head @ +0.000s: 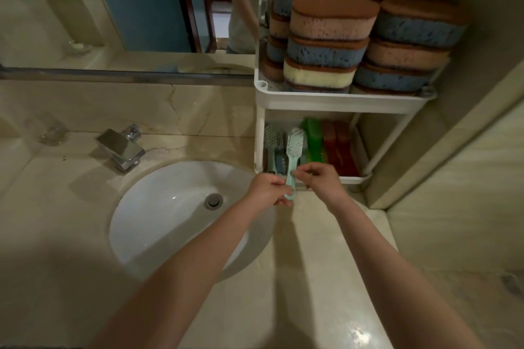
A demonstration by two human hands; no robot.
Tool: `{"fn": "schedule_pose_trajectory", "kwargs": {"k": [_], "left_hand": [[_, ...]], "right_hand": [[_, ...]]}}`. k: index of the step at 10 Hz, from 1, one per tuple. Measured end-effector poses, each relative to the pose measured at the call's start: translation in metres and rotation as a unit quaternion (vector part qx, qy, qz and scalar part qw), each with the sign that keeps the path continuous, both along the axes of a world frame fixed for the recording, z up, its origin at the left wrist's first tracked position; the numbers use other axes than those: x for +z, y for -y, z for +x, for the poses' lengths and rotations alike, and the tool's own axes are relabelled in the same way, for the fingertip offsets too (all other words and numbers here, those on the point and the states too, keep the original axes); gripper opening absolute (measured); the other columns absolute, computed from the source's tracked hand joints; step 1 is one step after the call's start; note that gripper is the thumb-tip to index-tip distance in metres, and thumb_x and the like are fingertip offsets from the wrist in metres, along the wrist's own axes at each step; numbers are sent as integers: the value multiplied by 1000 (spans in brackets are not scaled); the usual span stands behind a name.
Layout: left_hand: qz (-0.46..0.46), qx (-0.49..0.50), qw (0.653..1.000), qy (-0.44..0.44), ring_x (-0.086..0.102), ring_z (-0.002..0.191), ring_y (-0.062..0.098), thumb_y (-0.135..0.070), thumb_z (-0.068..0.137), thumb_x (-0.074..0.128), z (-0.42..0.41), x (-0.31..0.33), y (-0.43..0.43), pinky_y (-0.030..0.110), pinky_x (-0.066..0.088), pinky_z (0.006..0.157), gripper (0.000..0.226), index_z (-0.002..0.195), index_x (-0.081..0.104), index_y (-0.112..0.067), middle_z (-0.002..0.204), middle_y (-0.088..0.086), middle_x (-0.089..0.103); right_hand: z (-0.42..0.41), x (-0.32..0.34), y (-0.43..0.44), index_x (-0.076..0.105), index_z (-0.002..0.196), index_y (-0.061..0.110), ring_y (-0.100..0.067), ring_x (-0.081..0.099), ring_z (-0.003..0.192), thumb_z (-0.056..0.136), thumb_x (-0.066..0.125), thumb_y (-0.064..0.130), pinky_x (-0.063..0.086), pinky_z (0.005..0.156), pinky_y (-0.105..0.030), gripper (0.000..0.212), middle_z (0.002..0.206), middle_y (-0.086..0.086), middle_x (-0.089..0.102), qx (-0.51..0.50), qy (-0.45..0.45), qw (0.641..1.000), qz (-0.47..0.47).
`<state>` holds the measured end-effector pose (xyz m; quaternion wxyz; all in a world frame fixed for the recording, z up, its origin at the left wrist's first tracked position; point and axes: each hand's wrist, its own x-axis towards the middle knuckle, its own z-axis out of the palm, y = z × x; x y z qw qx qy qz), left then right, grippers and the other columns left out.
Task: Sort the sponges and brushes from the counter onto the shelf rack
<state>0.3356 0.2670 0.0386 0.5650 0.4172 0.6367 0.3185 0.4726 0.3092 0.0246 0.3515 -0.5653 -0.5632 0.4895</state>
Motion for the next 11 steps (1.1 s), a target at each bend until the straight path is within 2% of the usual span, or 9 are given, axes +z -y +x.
{"fn": "schedule_pose_trajectory", "kwargs": {"k": [1, 2, 3, 4, 5, 6, 7, 9, 11], "left_hand": [[-3, 14, 1000, -2, 59, 38, 5, -1, 86, 61, -3, 3, -3, 15, 45, 45, 25, 110, 58, 3, 86, 15, 63], [2, 45, 998, -54, 63, 50, 11, -12, 88, 61, -16, 3, -8, 20, 47, 48, 25, 111, 61, -3, 91, 8, 65], [35, 81, 989, -115, 65, 83, 21, -14, 88, 59, -36, 2, -12, 27, 51, 70, 25, 113, 63, -9, 105, 7, 67], [61, 113, 986, -110, 58, 110, 20, -14, 89, 60, -50, 12, -17, 28, 44, 91, 37, 125, 55, -10, 122, 6, 61], [75, 94, 989, -91, 51, 120, 18, -13, 90, 58, -52, 24, -25, 25, 40, 91, 48, 135, 45, -12, 132, 4, 54], [89, 91, 989, -70, 51, 121, 20, -7, 89, 57, -50, 30, -30, 25, 40, 92, 49, 136, 44, -9, 134, 7, 53], [94, 92, 989, -61, 52, 119, 21, -3, 89, 55, -48, 31, -31, 25, 40, 93, 47, 135, 46, -8, 131, 10, 54], [95, 77, 992, -40, 55, 114, 18, -6, 88, 56, -50, 27, -31, 30, 44, 94, 43, 131, 50, -11, 126, 5, 59], [47, 73, 993, -86, 51, 121, 18, -14, 90, 56, -69, 17, -28, 28, 38, 99, 45, 134, 47, -13, 134, 3, 53]], "right_hand": [[-9, -1, -9, 64, 69, 5, -5, 46, 50, 82, 71, 7, 38, 52, -19, 14, 57, 2, 54, 4, -7, 1000, -18], [-18, 2, -29, 57, 61, 14, -2, 44, 35, 84, 68, 6, 37, 41, -15, 27, 40, 9, 51, -26, -16, 999, -40], [-23, 3, -60, 61, 70, 12, -12, 53, 45, 86, 66, 11, 43, 49, -24, 17, 52, 1, 57, -75, 12, 994, -74], [-31, -5, -88, 65, 93, 4, -23, 57, 63, 89, 62, 9, 50, 64, -33, 7, 67, -7, 59, -86, 46, 989, -114], [-39, -11, -94, 66, 106, 4, -32, 64, 95, 93, 54, 11, 51, 85, -37, 19, 100, -17, 67, -63, 136, 981, -124], [-45, -15, -84, 66, 108, 0, -34, 61, 105, 94, 52, 9, 47, 81, -32, 22, 115, -19, 65, -43, 194, 974, -112], [-46, -20, -77, 67, 110, 1, -32, 62, 103, 93, 51, 5, 43, 74, -26, 24, 116, -18, 65, -23, 234, 966, -104], [-41, -23, -70, 70, 104, 3, -29, 66, 95, 90, 56, 8, 52, 81, -31, 20, 107, -16, 69, -23, 271, 960, -65], [-54, -13, -41, 66, 102, 8, -28, 63, 94, 89, 56, 12, 42, 71, -25, 17, 97, -10, 66, -81, 296, 951, 35]]}}
